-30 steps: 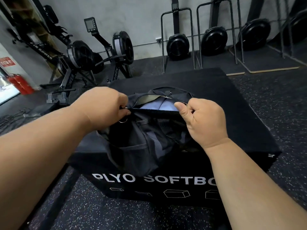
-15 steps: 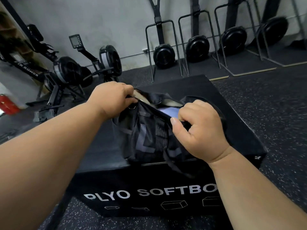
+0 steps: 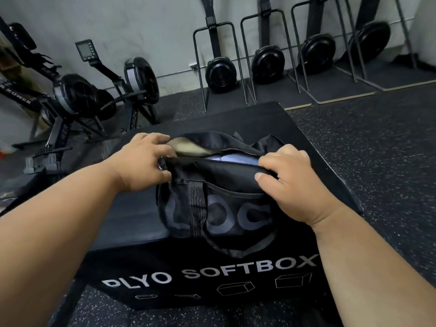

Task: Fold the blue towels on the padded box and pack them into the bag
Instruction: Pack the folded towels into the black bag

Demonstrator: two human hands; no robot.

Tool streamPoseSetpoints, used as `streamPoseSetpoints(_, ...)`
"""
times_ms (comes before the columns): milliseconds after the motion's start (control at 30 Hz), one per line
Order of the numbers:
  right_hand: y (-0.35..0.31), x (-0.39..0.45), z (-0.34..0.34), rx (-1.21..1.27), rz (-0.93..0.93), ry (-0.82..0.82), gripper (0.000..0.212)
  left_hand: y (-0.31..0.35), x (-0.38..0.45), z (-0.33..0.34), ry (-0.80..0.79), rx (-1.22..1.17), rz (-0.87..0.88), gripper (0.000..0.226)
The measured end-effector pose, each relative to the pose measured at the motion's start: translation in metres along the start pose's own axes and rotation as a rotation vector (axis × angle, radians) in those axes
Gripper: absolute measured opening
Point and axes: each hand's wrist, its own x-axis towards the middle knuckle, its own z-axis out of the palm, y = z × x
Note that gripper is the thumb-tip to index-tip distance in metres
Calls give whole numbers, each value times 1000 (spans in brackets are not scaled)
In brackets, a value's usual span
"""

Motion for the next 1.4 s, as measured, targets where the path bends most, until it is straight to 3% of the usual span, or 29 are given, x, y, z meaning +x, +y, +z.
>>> streamPoseSetpoints(100,-1,2,-10,180,26,80,33,6,-15,3,60,38,43,61)
streamPoseSetpoints(233,-4,5,-18,-30,-37,275,34,-4,-30,-1,101,131,4,68)
streamPoseSetpoints(433,21,1,-14,-250,118,229,27,-32,-28,4,76,210,-58,48)
streamPoseSetpoints(667,13,-1,-16,-227,55,337,11,-26,-27,-2,186,312,-217,62)
streamPoseSetpoints(867,21,3,-10,-320,150,171,14,-23,-32,3,112,217,-213,90)
streamPoseSetpoints(1033,24,5,-7,-267,197,84,21,-23,-32,6,77,205,-202,96)
streamPoseSetpoints(1267,13,14,-9,-244,224,287,12,-33,-33,-1,191,174,-180,79)
streamPoseSetpoints(1400,11,14,4,-247,204,256,7,-39,-37,14,97,205,-169,78)
